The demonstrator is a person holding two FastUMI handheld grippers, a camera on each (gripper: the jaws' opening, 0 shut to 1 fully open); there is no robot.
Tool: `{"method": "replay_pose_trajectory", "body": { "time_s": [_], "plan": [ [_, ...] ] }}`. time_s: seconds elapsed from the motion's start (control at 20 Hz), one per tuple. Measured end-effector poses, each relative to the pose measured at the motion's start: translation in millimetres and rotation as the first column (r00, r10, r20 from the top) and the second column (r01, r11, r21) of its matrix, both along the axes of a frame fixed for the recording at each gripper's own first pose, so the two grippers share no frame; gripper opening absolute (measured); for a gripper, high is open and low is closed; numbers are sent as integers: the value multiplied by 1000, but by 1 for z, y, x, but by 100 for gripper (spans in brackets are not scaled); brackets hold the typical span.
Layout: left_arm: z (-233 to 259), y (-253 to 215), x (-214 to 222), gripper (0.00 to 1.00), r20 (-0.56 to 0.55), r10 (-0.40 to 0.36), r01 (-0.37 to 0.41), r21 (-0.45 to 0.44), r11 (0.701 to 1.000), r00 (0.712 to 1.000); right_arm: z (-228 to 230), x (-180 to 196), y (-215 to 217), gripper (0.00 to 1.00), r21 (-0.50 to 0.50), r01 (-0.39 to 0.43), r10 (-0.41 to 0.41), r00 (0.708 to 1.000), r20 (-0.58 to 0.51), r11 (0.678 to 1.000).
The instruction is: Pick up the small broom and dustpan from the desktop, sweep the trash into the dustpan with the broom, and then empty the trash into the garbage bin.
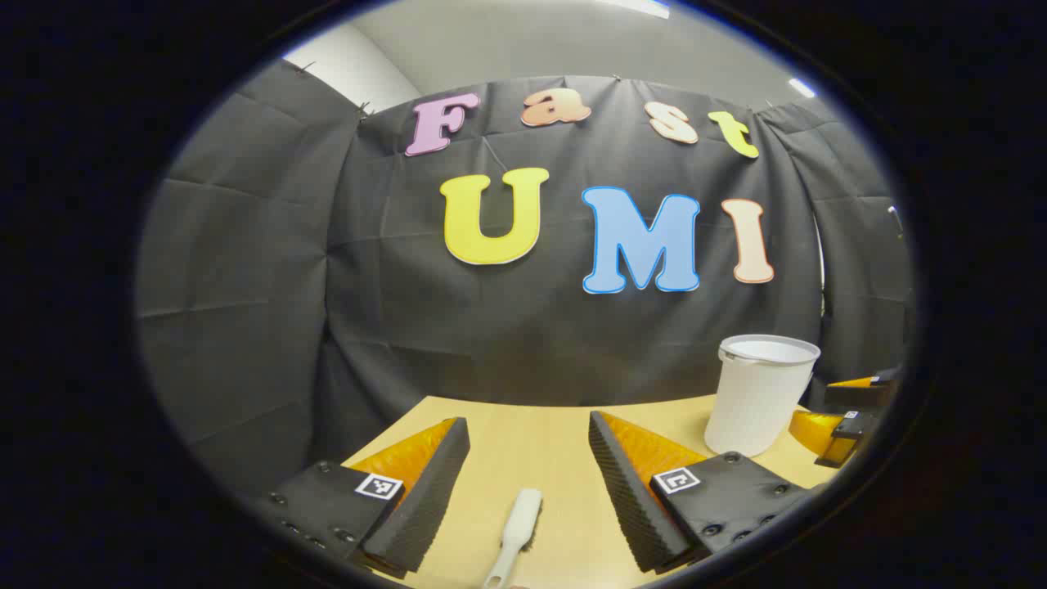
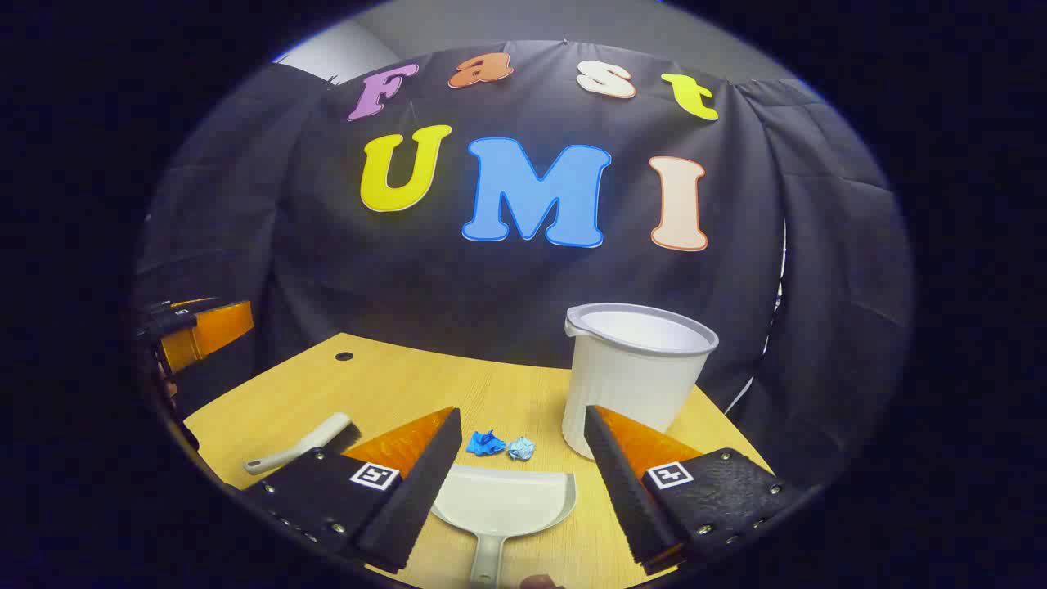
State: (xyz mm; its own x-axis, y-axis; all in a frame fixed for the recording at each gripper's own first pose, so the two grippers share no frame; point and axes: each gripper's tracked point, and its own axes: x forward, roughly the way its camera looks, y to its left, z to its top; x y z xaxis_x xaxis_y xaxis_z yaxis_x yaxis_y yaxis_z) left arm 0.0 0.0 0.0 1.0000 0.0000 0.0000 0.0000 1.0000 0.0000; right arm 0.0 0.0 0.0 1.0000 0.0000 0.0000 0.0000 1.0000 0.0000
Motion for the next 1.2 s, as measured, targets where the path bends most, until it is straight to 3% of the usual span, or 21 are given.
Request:
{"method": "replay_pose_trajectory", "body": {
  "time_s": [0.15, 0.2, 0.25, 0.3, 0.4, 0.6, 0.65, 0.75, 0.9, 1.2],
  "plan": [
    [-1, -2, 2, 92, 1, -9, 9, 17, 1000, 1000, -6, 0, 2, 94, -8, 2, -2, 1000, -2, 1000],
    [-1, -3, 3, 99, -1, -13, 13, 22, 1000, 1000, -7, -1, 4, 94, -12, -2, 2, 1000, -8, 1000],
    [-2, -4, 5, 92, -1, -19, 19, 27, 999, 1000, -8, -1, 5, 94, -14, -5, 5, 1000, -12, 1000],
    [-3, -4, 7, 92, -3, -21, 21, 35, 999, 1000, -8, -2, 6, 94, -13, -9, 9, 1000, -14, 1000],
    [-8, -2, 12, 97, -15, -24, 25, 42, 999, 1000, -9, -2, 7, 94, -12, -11, 10, 1000, -16, 1000],
    [-27, 0, 28, 99, -73, -34, 35, 23, 999, 997, -22, 1, 8, 94, 2, -4, 4, 998, -61, 1000],
    [-34, 0, 32, 92, -91, -38, 40, 21, 999, 995, -28, 2, 8, 94, -1, -1, 1, 997, -78, 1000],
    [-47, 1, 38, 95, -131, -46, 49, 19, 999, 990, -37, 4, 7, 94, -10, 5, -6, 994, -113, 1000],
    [-67, 0, 43, 92, -180, -70, 77, 31, 997, 981, -57, 3, 9, 94, 2, -3, 4, 980, -200, 1000],
    [-118, 7, 47, 99, -337, -118, 140, 43, 989, 934, -101, 4, 19, 94, 1, -17, 16, 928, -372, 1000]
  ]
}}
